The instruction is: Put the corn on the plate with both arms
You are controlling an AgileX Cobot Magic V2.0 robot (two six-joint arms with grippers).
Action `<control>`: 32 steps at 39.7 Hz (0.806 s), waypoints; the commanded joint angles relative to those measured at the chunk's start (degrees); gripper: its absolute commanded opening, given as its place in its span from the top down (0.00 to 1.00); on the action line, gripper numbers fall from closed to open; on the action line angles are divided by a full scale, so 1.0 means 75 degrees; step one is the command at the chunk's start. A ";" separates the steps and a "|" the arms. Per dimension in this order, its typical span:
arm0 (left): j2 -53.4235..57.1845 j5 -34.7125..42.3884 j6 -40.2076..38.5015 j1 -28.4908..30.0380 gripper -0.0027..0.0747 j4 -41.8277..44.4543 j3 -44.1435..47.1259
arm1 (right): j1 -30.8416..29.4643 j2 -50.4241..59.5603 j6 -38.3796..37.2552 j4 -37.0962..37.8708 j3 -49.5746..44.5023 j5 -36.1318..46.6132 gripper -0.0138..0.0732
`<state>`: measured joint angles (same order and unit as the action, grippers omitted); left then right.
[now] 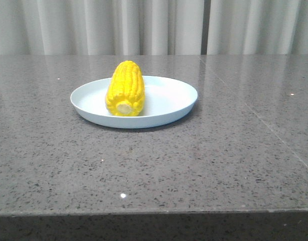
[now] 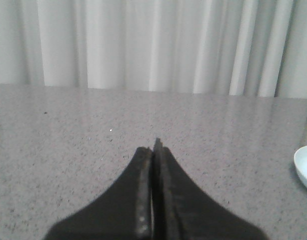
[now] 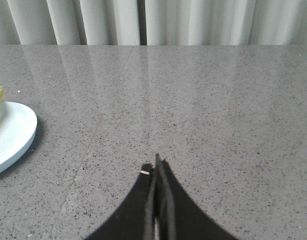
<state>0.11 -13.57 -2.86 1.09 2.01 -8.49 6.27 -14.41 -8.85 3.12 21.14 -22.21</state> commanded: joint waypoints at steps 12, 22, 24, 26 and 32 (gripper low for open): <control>0.0191 0.1171 0.0001 0.0076 0.99 -0.0099 0.1218 | -0.0015 -0.0056 0.0074 0.0132 0.0172 0.0641 0.92; 0.0176 0.1287 0.0001 0.0076 0.99 -0.0099 0.1201 | -0.0015 -0.0056 0.0074 0.0132 0.0172 0.0641 0.92; 0.0176 0.1287 0.0001 0.0076 0.99 -0.0099 0.1201 | -0.0015 -0.0056 0.0074 0.0132 0.0172 0.0641 0.92; 0.0176 0.1287 0.0001 0.0076 0.99 -0.0099 0.1201 | -0.0015 -0.0056 0.0074 0.0132 0.0172 0.0641 0.92; 0.0176 0.1287 0.0001 0.0076 0.99 -0.0099 0.1201 | -0.0015 -0.0056 0.0074 0.0132 0.0172 0.0641 0.92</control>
<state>0.26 -8.85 -2.86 1.46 1.71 0.29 6.27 -14.41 -8.76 3.15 21.14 -22.12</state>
